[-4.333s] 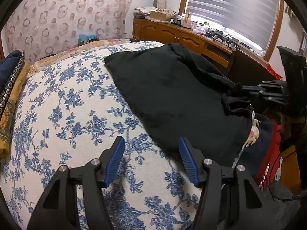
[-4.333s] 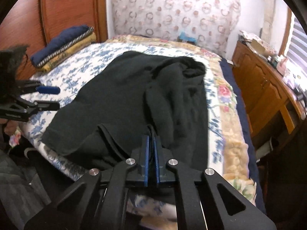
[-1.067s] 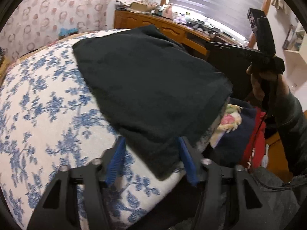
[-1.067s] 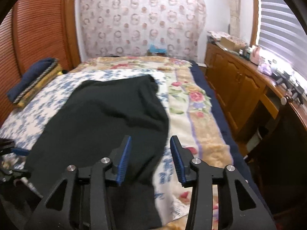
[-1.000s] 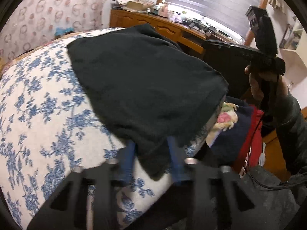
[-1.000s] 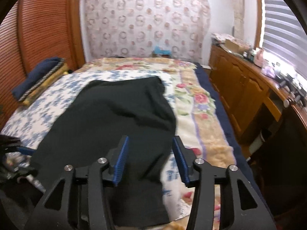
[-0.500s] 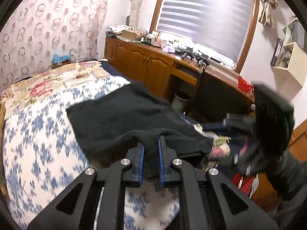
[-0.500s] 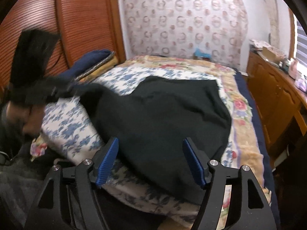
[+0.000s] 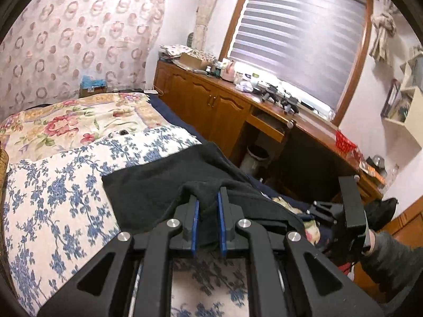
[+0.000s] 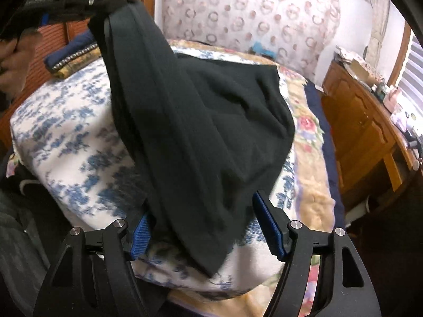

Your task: Fold small clothes

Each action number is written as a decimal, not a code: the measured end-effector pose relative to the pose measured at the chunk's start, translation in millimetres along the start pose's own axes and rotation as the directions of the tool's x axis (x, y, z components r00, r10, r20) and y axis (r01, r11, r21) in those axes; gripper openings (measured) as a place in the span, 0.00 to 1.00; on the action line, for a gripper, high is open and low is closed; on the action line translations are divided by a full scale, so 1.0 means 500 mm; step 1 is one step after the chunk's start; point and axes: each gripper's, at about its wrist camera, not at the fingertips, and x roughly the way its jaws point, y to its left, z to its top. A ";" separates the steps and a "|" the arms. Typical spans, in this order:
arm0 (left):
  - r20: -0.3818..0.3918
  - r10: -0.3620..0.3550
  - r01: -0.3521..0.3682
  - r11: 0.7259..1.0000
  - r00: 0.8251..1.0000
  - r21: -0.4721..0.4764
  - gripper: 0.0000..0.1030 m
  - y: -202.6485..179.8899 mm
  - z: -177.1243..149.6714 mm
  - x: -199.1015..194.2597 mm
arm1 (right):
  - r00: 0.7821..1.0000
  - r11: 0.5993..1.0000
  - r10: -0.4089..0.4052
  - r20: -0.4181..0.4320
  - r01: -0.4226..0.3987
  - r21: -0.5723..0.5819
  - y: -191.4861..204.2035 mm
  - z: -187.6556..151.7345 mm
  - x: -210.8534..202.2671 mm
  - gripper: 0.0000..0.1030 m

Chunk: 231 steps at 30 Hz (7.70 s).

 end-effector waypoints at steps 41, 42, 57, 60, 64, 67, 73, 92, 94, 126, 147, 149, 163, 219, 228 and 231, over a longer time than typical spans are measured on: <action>-0.091 0.110 -0.121 0.984 0.990 -0.130 0.45 0.232 0.063 0.116 | 0.994 0.993 0.053 0.097 -0.063 0.104 -0.243 0.318 0.155 0.18; -0.085 0.112 -0.122 0.984 0.990 -0.129 0.45 0.234 0.065 0.110 | 0.992 0.991 0.055 0.113 -0.068 0.116 -0.247 0.317 0.149 0.21; -0.258 0.132 -0.149 0.988 0.957 -0.044 0.58 0.226 -0.033 0.173 | 0.998 0.999 0.041 0.047 -0.042 0.011 -0.178 0.220 0.109 0.54; -0.272 0.143 -0.158 0.987 0.952 -0.035 0.58 0.224 -0.036 0.185 | 1.000 1.000 0.003 0.027 -0.003 -0.023 -0.173 0.215 0.137 0.54; -0.265 0.155 -0.164 0.986 0.952 -0.011 0.58 0.216 -0.020 0.196 | 0.998 1.000 0.006 0.064 -0.006 -0.003 -0.197 0.245 0.148 0.44; -0.241 0.163 -0.163 0.986 0.957 0.018 0.58 0.206 0.005 0.211 | 0.994 0.999 0.028 0.105 -0.024 -0.034 -0.205 0.271 0.148 0.15; -0.183 0.229 -0.218 0.973 0.956 0.082 0.58 0.212 0.064 0.257 | 0.985 1.000 -0.007 0.174 0.011 -0.022 -0.240 0.351 0.179 0.08; -0.164 0.195 -0.195 0.981 0.967 0.016 0.58 0.261 0.071 0.237 | 0.993 0.972 0.048 0.111 -0.072 0.222 -0.342 0.341 0.213 0.49; -0.199 0.169 -0.163 0.986 0.965 0.044 0.58 0.243 0.064 0.251 | 0.993 0.971 0.072 0.095 -0.092 0.219 -0.335 0.342 0.228 0.49; -0.148 0.201 -0.228 0.953 0.968 -0.199 0.44 0.330 0.033 0.199 | 0.995 0.946 0.082 0.058 -0.096 0.309 -0.349 0.352 0.249 0.44; -0.232 0.045 -0.096 0.972 0.972 -0.212 0.12 0.280 -0.006 0.249 | 0.953 0.898 0.304 -0.009 -0.284 0.336 -0.298 0.303 0.291 0.20; -0.186 0.017 -0.060 0.972 0.982 -0.226 0.11 0.275 0.006 0.220 | 0.960 0.913 0.282 0.001 -0.268 0.306 -0.288 0.306 0.276 0.15; 0.091 0.117 -0.097 0.974 0.989 -0.205 0.10 0.298 0.044 -0.153 | 0.932 0.957 0.259 0.252 -0.283 0.061 -0.129 0.505 0.116 0.12; 0.096 0.694 -0.651 0.707 0.713 -0.278 0.60 0.475 -0.128 -0.475 | 0.843 0.883 0.449 0.297 -0.367 -0.293 0.514 0.844 0.327 0.52; 0.124 0.678 -0.649 0.732 0.725 -0.207 0.60 0.364 -0.111 -0.406 | 0.859 0.931 0.362 0.361 -0.309 -0.196 0.395 0.708 0.169 0.65; 0.129 0.673 -0.647 0.737 0.728 -0.193 0.60 0.331 -0.110 -0.386 | 0.866 0.944 0.328 0.377 -0.291 -0.155 0.353 0.654 0.117 0.71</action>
